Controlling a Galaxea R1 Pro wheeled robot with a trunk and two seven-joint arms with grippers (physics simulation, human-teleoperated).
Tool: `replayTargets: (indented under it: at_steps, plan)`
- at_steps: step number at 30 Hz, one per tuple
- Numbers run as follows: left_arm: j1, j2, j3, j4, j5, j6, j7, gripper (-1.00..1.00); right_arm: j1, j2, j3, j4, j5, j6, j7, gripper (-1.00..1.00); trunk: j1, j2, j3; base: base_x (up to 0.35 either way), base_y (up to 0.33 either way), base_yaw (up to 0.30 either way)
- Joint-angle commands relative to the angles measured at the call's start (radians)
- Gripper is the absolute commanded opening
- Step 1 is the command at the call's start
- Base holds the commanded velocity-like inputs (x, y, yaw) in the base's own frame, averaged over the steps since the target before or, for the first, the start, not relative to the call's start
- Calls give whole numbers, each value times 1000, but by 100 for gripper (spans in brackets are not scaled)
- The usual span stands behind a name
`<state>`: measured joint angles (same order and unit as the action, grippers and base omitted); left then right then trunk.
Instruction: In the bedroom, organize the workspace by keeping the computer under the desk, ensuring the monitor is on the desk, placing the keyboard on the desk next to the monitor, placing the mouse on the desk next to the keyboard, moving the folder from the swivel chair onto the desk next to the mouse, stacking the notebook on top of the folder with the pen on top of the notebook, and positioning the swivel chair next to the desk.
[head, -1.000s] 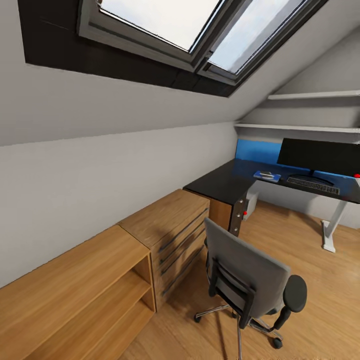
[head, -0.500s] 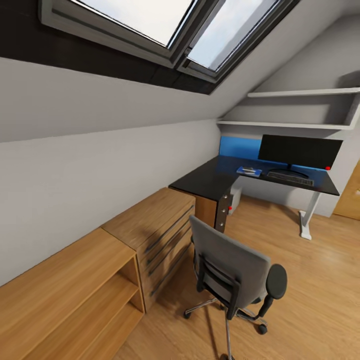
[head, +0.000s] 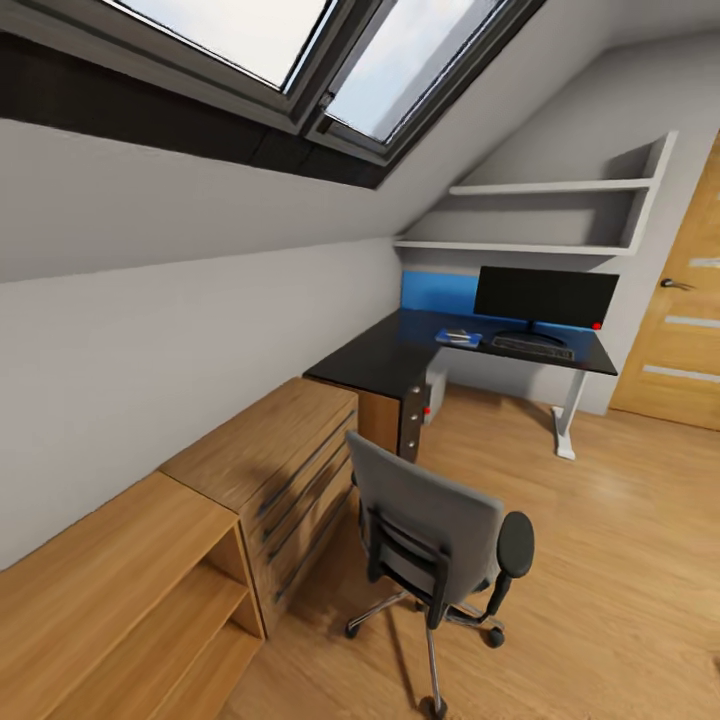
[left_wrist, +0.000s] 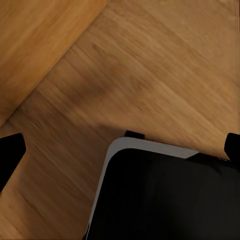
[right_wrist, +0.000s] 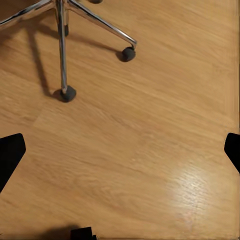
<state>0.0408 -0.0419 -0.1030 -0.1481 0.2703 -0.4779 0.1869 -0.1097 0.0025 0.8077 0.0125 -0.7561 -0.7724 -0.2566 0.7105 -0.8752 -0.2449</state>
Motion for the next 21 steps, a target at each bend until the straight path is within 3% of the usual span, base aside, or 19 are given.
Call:
replayTargets:
  at_steps: [1,9,21]
  plan:
    - [1,0,-9,-2,6,-1,6,100,-1,0,8,1,2,-1,-9,100,0,-1,-1,0,191,-262]
    - [1,0,-10,-2,6,0,6,100,-1,0,8,1,1,-1,-9,100,0,-1,-1,0,199,-262]
    - [1,-1,-11,-2,6,1,6,100,-1,-1,8,1,1,-1,-9,100,0,-1,-1,0,37,-262]
